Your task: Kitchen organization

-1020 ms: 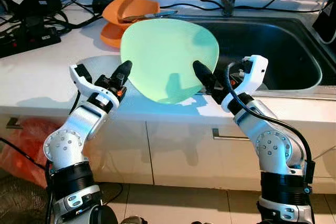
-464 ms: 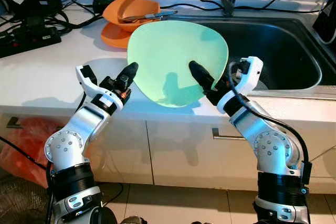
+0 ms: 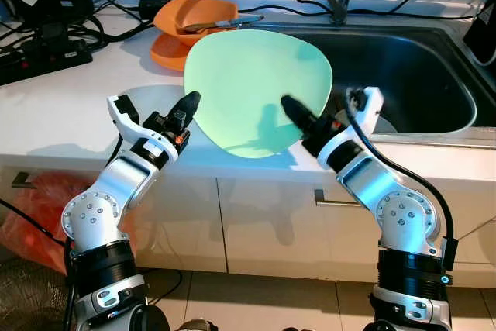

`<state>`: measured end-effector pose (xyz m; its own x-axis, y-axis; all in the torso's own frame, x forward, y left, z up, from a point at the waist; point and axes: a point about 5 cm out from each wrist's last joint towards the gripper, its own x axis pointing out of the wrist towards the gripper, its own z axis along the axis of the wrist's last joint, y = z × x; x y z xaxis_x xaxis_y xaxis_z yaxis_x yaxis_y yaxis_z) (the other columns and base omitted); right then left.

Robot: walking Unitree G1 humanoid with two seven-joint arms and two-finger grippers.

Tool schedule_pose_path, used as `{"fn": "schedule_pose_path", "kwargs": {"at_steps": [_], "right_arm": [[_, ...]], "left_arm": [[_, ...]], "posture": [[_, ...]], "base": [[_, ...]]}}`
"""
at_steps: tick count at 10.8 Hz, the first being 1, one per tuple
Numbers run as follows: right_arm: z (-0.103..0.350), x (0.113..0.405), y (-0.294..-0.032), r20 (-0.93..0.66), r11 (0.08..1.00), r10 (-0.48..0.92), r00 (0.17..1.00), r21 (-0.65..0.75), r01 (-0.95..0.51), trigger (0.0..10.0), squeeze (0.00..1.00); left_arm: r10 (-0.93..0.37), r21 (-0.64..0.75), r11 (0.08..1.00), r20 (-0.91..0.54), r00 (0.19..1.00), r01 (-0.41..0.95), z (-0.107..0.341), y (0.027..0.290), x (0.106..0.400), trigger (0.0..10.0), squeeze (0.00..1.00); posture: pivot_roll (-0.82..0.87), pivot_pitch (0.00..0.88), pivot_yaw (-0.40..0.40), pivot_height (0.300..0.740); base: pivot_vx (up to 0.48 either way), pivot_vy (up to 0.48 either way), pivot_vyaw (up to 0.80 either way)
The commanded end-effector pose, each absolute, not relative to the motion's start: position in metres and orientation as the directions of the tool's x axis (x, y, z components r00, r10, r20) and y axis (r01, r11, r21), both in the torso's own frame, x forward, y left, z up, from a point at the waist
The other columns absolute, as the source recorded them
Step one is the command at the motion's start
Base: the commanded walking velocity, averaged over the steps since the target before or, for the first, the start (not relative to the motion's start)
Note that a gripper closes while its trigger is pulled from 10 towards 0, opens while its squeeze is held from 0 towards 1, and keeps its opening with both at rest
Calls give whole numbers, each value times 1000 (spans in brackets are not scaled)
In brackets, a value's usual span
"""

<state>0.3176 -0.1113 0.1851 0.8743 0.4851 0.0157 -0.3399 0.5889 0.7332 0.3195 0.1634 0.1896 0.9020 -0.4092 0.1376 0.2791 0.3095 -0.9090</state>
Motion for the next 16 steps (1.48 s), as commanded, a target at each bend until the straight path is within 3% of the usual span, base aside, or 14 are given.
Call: {"fn": "schedule_pose_path", "kwargs": {"at_steps": [1, 7, 8, 9, 11, 14, 16], "right_arm": [[183, 318, -111, -7, 579, 491, 871, 750, -320, 0, 0], [180, 316, -108, -28, 534, 512, 858, 794, -293, 0, 0], [180, 315, -108, -27, 535, 507, 861, 794, -290, 0, 0], [180, 315, -110, -28, 538, 499, 866, 794, -284, 0, 0], [178, 319, -116, -44, 569, 436, 899, 787, -238, 0, 0], [185, 328, -130, -36, 667, 301, 953, 722, -184, 0, 0], [187, 333, -143, -34, 731, 200, 979, 671, -126, 0, 0]], "left_arm": [[-429, -905, 282, 178, 886, 319, 196, 161, 319, 0, 0], [-453, -901, 299, 156, 878, 314, 190, 159, 318, 0, 0], [-469, -886, 349, 116, 875, 304, 186, 157, 318, 4431, 318], [-467, -874, 389, 85, 880, 290, 182, 156, 317, 10000, 1000], [-532, -713, 595, -3, 846, 372, 174, 138, 309, 10000, 1000], [-570, -460, 732, -7, 822, 503, 178, 118, 303, 10000, 1000], [-528, -353, 788, 34, 848, 505, 188, 118, 306, 10000, 1000]], "posture": [[128, 77, 28, 740], [127, 79, 32, 740], [126, 80, 32, 740], [125, 83, 32, 740], [128, 85, 30, 740], [128, 87, 30, 740], [130, 84, 33, 740]], "base": [[0, 0, 0], [0, 0, 0], [0, 0, 0], [0, 0, 0], [0, 0, 0], [0, 0, 0], [0, 0, 0]]}}
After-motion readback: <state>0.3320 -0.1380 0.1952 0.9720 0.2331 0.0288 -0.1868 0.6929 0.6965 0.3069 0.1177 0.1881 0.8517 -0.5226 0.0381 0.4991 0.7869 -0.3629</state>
